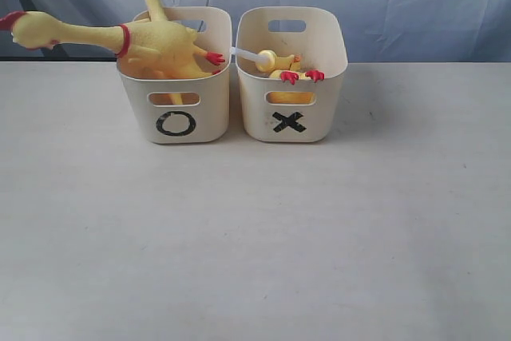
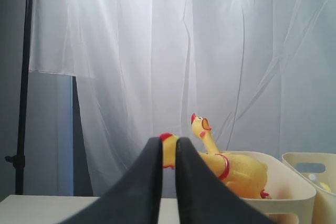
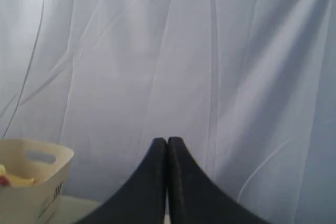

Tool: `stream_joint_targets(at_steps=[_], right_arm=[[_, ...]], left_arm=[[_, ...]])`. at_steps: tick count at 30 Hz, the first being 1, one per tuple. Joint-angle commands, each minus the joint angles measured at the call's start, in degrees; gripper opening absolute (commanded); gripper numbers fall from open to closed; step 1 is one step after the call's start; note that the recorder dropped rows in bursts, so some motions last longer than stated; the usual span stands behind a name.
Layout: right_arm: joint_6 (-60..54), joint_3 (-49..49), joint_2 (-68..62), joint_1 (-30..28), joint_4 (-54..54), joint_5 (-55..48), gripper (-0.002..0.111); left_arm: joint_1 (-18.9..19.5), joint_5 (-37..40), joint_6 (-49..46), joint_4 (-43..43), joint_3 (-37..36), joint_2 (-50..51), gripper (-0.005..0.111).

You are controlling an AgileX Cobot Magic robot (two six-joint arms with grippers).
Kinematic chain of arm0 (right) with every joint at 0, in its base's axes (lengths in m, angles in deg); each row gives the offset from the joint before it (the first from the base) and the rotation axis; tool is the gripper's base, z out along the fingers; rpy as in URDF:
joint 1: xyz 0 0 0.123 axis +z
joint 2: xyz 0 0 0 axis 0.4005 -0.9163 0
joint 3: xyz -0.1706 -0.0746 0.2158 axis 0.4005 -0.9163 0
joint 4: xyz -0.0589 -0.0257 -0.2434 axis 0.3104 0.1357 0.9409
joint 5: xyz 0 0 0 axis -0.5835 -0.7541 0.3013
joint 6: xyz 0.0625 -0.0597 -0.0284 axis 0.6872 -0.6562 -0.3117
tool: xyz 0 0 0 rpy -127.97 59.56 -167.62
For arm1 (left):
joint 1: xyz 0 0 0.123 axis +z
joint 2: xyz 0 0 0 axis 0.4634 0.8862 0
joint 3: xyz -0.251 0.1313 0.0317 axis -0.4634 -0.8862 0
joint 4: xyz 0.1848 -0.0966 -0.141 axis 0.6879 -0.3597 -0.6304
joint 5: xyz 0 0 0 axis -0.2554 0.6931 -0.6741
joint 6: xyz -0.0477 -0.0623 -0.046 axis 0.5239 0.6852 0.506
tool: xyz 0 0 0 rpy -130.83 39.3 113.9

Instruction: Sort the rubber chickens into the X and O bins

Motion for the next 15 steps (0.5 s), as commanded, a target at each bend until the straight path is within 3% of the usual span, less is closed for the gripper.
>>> stream_joint_targets(at_steps=[1, 8, 15], right_arm=[[-0.12, -6.31, 0.33, -0.21, 0.46, 0.38, -0.001], [-0.12, -9.1, 0.33, 0.81, 0.46, -2.73, -0.001], [-0.12, -9.1, 0.33, 6.85, 0.46, -3.07, -0.001]], left_arm=[[-0.03, -1.6, 0.02, 0.94, -2.06, -0.31, 0.01], [-0.03, -1.48, 0.02, 0.94, -5.73, -0.31, 0.01], [-0.03, -0.84, 0.02, 0.94, -5.88, -0.31, 0.01]])
